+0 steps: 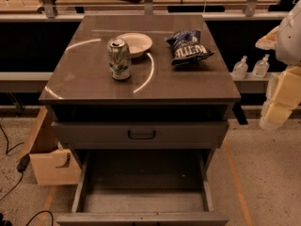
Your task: Place blue chip bag into middle drawer
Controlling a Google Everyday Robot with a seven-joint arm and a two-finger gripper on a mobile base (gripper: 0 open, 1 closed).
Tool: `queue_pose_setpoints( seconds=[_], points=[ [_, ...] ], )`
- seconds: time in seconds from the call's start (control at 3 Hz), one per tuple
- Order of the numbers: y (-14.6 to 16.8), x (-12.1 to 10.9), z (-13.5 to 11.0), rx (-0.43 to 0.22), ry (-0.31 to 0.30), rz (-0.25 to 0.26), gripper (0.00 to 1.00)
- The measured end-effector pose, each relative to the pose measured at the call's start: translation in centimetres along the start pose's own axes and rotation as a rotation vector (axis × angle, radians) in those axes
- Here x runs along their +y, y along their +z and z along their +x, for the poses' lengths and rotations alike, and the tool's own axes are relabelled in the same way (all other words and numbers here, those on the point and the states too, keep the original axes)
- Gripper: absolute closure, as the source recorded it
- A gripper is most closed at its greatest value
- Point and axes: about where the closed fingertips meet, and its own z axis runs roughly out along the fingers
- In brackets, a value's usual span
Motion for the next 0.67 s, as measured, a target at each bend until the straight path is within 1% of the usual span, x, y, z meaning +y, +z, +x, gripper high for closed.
queue_pose_setpoints(
  seconds=[0.33, 0.67],
  points=[
    [0.0, 0.0, 0.0, 0.000, 0.000, 0.000, 0.00],
    [1.0, -2.1, -0.4, -0.145, 0.112, 0.046, 0.00]
  ],
)
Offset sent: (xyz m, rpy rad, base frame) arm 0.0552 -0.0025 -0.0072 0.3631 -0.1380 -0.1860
